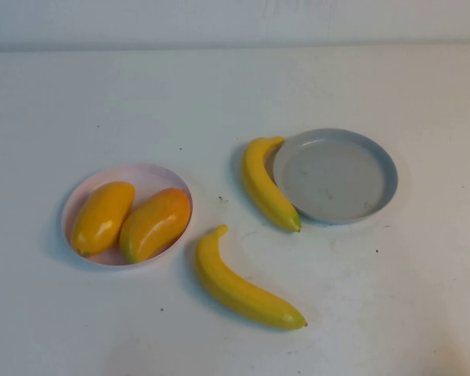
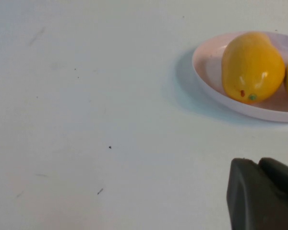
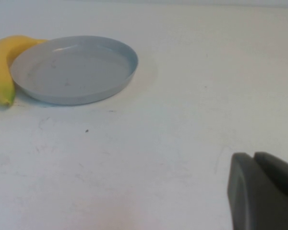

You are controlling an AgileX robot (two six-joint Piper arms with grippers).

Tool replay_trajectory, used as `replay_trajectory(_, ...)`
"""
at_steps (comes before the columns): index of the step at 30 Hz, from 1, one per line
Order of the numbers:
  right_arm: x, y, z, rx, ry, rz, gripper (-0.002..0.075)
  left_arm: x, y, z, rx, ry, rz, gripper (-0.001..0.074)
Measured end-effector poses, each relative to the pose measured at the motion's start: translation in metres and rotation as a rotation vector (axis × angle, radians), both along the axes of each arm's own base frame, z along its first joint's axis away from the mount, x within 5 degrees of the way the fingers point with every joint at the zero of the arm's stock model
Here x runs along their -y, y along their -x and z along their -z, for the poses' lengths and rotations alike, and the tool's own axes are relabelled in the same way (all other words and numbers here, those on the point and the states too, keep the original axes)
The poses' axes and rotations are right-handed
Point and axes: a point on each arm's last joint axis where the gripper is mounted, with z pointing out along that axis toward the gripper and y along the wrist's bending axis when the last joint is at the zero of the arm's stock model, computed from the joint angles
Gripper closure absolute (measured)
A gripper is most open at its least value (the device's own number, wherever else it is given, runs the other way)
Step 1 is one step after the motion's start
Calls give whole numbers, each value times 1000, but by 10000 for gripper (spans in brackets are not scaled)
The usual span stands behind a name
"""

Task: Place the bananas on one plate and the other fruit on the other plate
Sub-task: Put another type of fruit in the right plate

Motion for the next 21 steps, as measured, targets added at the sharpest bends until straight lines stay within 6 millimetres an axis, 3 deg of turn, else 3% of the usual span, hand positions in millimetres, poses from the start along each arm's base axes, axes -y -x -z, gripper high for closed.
replay_trajectory(3, 0, -1, -5, 49, -78, 13, 743, 0, 0, 0, 0, 0, 0, 735)
replay_trajectory(11, 4, -3, -26, 230, -553, 105, 743, 0, 0, 0, 0, 0, 0, 735)
replay_trajectory(17, 2, -3, -30, 212, -663, 97, 743, 0, 0, 0, 0, 0, 0, 735)
replay_trajectory(21, -10, -2, -55, 100, -650, -5, 743, 0, 0, 0, 0, 0, 0, 735)
